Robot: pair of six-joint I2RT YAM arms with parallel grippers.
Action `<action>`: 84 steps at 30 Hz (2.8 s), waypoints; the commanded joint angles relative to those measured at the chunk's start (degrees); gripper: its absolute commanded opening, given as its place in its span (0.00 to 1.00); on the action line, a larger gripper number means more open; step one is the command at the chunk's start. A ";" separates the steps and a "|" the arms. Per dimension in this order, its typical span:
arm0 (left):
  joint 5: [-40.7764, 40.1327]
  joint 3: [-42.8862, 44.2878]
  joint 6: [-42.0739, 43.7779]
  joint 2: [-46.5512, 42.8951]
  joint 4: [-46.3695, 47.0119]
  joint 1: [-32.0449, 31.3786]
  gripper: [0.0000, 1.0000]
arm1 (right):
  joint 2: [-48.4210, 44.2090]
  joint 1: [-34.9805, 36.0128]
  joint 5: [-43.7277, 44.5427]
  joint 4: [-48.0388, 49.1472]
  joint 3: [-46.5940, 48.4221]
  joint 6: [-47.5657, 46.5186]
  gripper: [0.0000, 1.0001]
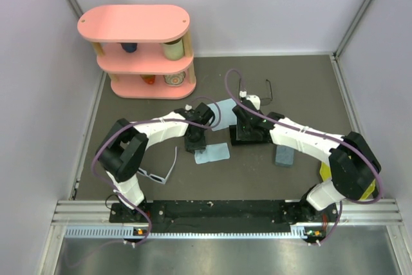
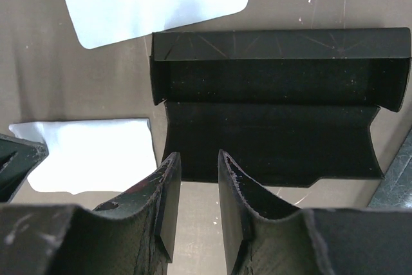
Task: Organize the sunglasses
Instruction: Pick up the folded cleaning cloth from the center of the board.
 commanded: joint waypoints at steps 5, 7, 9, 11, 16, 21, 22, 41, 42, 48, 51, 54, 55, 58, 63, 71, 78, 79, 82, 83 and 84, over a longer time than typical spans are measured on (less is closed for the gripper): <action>-6.45 -1.50 -1.97 -2.15 -4.44 -0.18 0.44 | -1.99 -0.72 0.25 0.77 0.23 0.07 0.30; -6.02 -1.85 -2.15 -2.33 -4.00 -0.18 0.45 | -1.73 -0.81 0.16 0.77 0.31 0.07 0.30; -5.40 -2.03 -2.15 -1.98 -3.65 -0.09 0.44 | -1.64 -0.81 0.08 0.85 0.31 0.07 0.30; -4.61 -2.20 -2.15 -1.54 -3.12 -0.27 0.40 | -1.47 -0.72 -0.10 0.85 0.23 0.07 0.30; -4.87 -2.91 -2.76 -2.59 -2.51 -0.18 0.33 | -1.47 -0.81 -0.10 0.77 0.05 0.16 0.30; -4.86 -3.61 -2.67 -5.49 -0.39 -0.18 0.49 | -1.03 -0.72 -0.54 0.77 0.40 -0.19 0.30; -5.22 -3.61 -2.85 -6.11 -0.48 -0.18 0.51 | -1.03 -0.81 -0.63 0.77 0.49 -0.10 0.30; -6.63 -5.72 -4.87 -7.35 0.48 -0.18 0.40 | -0.24 -0.72 -1.07 0.85 0.49 -0.72 0.30; -6.63 -5.64 -4.87 -6.73 0.57 -0.18 0.40 | -0.24 -0.81 -1.07 0.85 0.40 -0.72 0.30; -5.75 -4.41 -4.35 -3.75 1.19 -0.09 0.37 | -0.24 -0.81 -1.33 0.68 0.14 -0.80 0.29; -5.49 -3.97 -4.26 -2.34 1.10 -0.09 0.36 | -0.59 -0.81 -1.24 0.68 0.14 -0.72 0.29; -4.96 -3.97 -3.99 -1.37 1.19 0.00 0.33 | -0.67 -0.81 -1.15 0.50 -0.04 -0.63 0.29; -4.61 -3.96 -3.91 -1.11 1.19 -0.09 0.32 | -0.76 -0.72 -1.07 0.42 -0.04 -0.63 0.29; -3.73 -3.96 -3.56 -0.58 1.19 0.00 0.28 | -0.94 -0.81 -1.07 0.41 -0.13 -0.72 0.29; -3.82 -3.09 -2.32 0.65 0.05 0.00 0.27 | -1.03 -0.72 -1.07 0.33 -0.13 -0.37 0.29; -3.20 -2.21 -0.92 2.06 -0.04 -0.09 0.15 | -1.20 -0.81 -1.24 0.33 -0.48 -0.28 0.29; -4.08 -1.68 0.22 2.32 -0.65 0.00 0.00 | -0.85 -0.81 -2.38 0.50 0.13 -1.15 0.29; -4.43 -1.51 0.49 2.06 -0.83 0.08 0.00 | -0.76 -0.81 -2.73 0.76 0.31 -1.42 0.29; -5.05 -1.15 1.28 0.66 -1.01 0.52 0.00 | -0.32 -0.29 -5.37 3.13 0.49 -3.26 0.29; -5.13 -1.24 1.45 0.13 -1.09 0.70 0.00 | -0.32 0.15 -6.50 4.18 0.40 -4.66 0.31; -5.14 -1.33 1.72 -0.39 -1.10 0.96 0.00 | -0.24 1.37 -7.12 5.06 0.40 -5.46 0.31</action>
